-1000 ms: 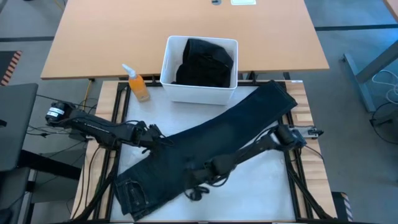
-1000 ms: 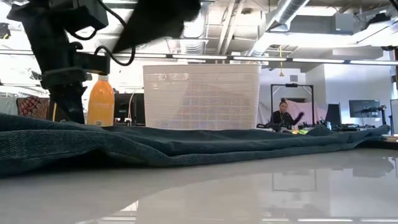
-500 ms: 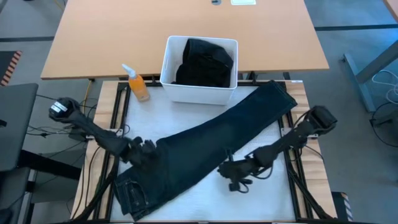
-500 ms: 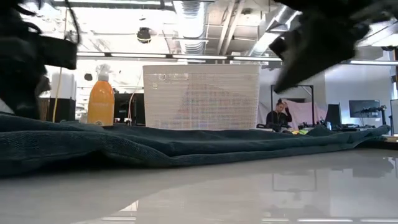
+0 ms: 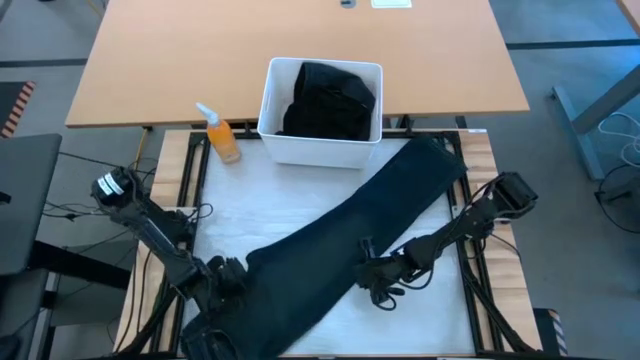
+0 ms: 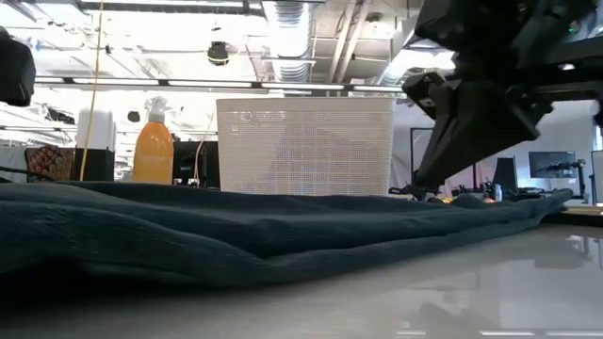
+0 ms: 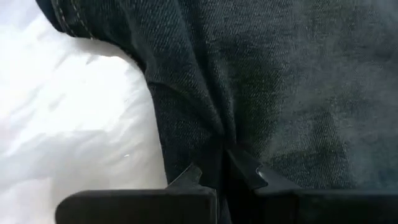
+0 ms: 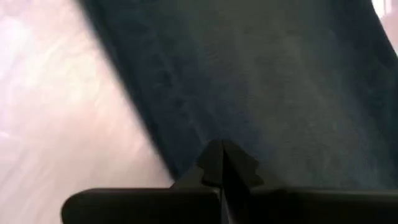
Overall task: Fold laundry
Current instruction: Fold the blue long pants
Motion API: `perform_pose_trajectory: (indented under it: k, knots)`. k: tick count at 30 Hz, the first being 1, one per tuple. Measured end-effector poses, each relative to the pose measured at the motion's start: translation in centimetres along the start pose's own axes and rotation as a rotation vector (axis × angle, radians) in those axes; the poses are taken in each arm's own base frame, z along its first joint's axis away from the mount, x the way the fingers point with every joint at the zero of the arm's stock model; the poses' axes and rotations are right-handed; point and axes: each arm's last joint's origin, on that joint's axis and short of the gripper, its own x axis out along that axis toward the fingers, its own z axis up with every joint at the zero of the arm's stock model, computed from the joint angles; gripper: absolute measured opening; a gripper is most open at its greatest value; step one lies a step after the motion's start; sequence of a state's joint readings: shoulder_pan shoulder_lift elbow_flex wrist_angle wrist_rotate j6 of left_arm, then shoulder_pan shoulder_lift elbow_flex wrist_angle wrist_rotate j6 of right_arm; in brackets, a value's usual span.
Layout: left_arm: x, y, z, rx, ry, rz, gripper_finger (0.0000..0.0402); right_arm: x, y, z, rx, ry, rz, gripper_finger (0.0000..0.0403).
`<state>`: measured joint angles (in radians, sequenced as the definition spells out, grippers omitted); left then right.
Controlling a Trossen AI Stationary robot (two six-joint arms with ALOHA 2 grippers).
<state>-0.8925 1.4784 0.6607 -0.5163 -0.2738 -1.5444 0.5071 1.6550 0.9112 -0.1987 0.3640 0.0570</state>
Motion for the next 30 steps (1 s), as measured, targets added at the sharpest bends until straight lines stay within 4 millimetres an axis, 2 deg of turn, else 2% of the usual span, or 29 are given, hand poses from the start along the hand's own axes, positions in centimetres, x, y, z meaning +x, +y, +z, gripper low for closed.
perform_pose_trajectory:
  k: [3, 6, 9, 13, 16, 20, 24, 27, 30]
  knots:
    - [-2.0, -0.2, 0.7, 0.048, 0.013, 0.009, 0.0, -0.2, 0.6, 0.0, -0.075, -0.007, 0.014, 0.0032]
    - [-5.0, -0.5, 2.1, 0.073, -0.046, 0.001, 0.0, -0.4, 1.2, 0.0, -0.12, -0.016, 0.022, 0.0061]
    - [-7.4, -0.6, 3.5, 0.094, -0.195, -0.026, 0.0, -0.5, 1.6, 0.0, -0.127, -0.027, 0.03, 0.01]
    - [-9.1, -0.8, 5.6, 0.167, -0.484, -0.05, 0.0008, -0.7, 2.0, 0.5, -0.117, -0.074, 0.037, 0.0156]
    - [-8.5, -0.6, 7.8, 0.197, -0.543, 0.023, 0.003, -0.7, 2.0, 0.8, -0.104, -0.107, 0.039, 0.0193]
    - [-6.5, -1.0, 11.8, 0.266, -0.474, 0.021, 0.0077, -0.8, 2.0, 1.0, -0.096, -0.125, 0.036, 0.0223]
    - [-4.6, -0.7, 16.2, 0.326, -0.472, -0.024, 0.0131, -0.9, 2.2, 1.1, -0.08, -0.141, 0.005, 0.0228]
    - [-3.1, 1.0, 19.1, 0.287, -0.43, -0.009, 0.0169, -0.9, 2.7, 1.3, -0.05, -0.174, -0.027, 0.0221]
    - [-1.5, 2.5, 21.1, 0.264, -0.338, -0.06, 0.0202, -0.6, 3.9, 1.1, -0.069, -0.191, -0.063, 0.0213]
